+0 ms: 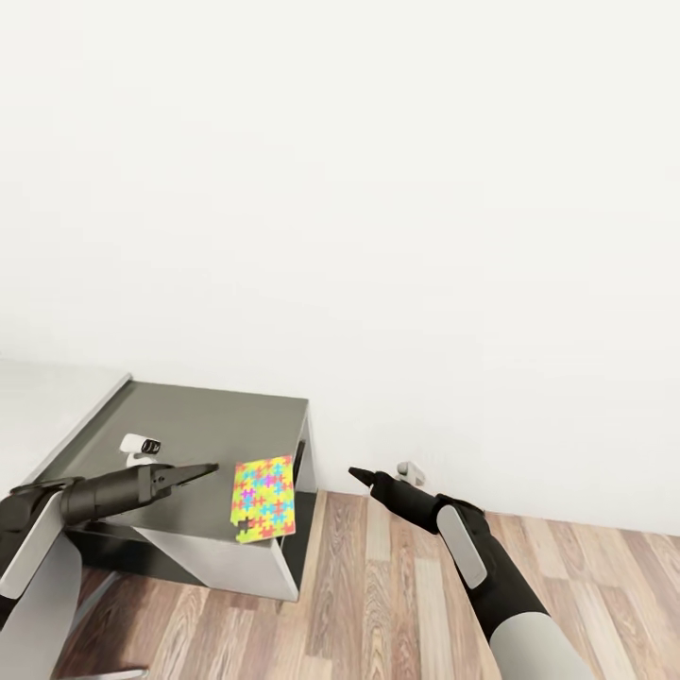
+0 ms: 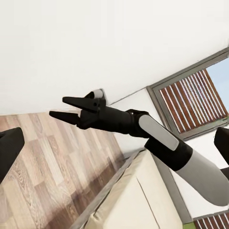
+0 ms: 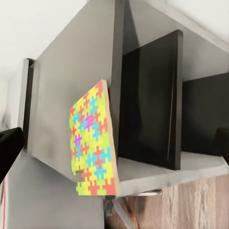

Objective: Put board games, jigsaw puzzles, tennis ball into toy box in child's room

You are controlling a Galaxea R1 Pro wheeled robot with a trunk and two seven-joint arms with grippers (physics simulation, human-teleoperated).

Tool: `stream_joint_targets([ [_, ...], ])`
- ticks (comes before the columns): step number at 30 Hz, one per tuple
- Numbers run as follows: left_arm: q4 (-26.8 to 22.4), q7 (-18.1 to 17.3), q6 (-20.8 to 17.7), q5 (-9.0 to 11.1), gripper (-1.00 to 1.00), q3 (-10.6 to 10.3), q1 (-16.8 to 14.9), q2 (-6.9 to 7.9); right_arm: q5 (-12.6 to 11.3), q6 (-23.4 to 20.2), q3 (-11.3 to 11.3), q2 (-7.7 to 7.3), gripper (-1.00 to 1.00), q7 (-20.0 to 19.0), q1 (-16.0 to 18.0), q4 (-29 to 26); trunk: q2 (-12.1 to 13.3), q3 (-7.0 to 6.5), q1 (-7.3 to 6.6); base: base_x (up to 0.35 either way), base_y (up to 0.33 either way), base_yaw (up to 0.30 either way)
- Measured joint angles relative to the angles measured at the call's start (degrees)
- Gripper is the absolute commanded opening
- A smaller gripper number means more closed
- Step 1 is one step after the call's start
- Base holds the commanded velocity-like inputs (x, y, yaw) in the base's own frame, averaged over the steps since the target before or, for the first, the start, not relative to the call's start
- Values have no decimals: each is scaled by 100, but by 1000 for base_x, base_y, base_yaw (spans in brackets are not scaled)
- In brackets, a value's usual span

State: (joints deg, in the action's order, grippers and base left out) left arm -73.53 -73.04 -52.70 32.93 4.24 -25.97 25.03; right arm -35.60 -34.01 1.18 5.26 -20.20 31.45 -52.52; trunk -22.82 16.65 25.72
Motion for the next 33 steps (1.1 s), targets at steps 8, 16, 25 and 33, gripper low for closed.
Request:
stream_joint_targets([
  [8,9,-24,18,0,100,0,0,0,0,-5,0,-4,100,-7,-8,0,1,-1,3,178,-13,5],
  [16,-1,-43,23,12,100,1,0,0,-7,-37,-11,4,100,2,0,66,1,0,3,15,-1,0],
  [25,-20,-124,-24,17,100,16,0,5,-305,-320,-72,-45,100,-85,72,461,1,0,3,1,0,0],
  [33,-20,-159,-129,18,100,171,-1,7,-711,-410,-90,-46,100,-134,75,495,-199,89,113,0,0,0],
])
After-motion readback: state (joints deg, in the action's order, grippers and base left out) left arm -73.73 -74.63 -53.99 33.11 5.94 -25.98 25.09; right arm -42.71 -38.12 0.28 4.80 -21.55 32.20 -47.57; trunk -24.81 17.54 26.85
